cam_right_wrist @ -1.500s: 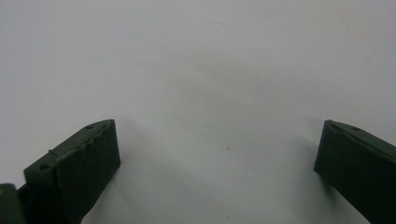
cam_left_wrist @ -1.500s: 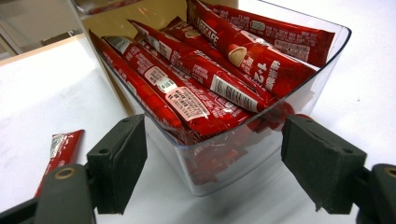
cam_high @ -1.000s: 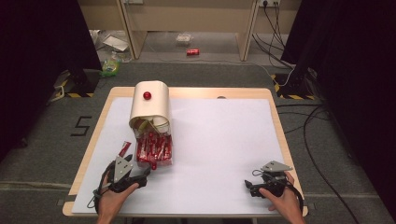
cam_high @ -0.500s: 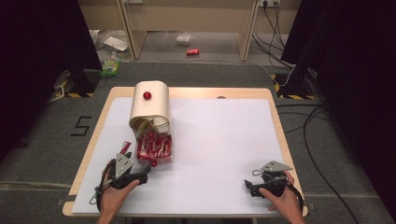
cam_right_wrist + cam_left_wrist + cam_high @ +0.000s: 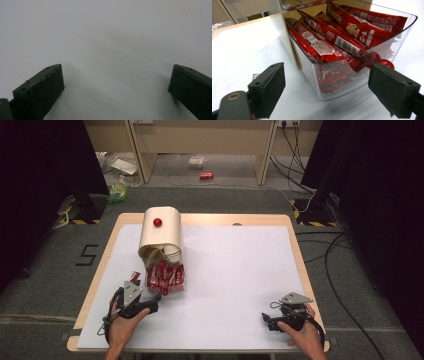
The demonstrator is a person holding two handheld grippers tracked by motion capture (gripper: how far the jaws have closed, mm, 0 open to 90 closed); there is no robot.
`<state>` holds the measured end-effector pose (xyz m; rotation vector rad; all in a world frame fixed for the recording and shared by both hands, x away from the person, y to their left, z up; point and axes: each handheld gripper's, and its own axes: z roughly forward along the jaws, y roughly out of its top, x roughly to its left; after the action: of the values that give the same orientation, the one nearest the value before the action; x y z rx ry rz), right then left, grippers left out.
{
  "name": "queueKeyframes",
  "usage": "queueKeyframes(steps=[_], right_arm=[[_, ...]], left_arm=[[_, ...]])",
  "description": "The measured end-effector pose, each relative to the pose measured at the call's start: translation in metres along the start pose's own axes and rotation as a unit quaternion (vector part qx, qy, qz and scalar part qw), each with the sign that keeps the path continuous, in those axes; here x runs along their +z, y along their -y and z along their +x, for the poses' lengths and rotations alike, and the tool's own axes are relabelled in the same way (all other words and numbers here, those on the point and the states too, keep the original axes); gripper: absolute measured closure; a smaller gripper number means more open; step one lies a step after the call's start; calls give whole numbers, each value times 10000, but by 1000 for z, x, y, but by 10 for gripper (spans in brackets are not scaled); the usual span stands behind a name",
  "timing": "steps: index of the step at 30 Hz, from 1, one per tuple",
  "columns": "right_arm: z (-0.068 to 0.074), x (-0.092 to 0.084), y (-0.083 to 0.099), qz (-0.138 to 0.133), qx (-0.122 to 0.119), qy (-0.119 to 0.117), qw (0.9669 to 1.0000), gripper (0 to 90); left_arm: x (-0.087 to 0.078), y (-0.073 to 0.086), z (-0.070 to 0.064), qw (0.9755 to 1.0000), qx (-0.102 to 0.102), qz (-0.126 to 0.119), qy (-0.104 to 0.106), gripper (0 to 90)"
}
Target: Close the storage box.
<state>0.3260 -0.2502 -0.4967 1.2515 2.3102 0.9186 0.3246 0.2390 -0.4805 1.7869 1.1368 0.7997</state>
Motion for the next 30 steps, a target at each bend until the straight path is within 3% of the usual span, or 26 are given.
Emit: queueKeyframes(steps=[19,30], right_arm=[[0,0,0,1,-2,-1,10000,2],[0,0,0,1,-3,-2,10000,2]], left_arm=[[12,-6,7,10000,12,-34,-72,133],[14,-11,13,9998,-152,-125,-69,133]])
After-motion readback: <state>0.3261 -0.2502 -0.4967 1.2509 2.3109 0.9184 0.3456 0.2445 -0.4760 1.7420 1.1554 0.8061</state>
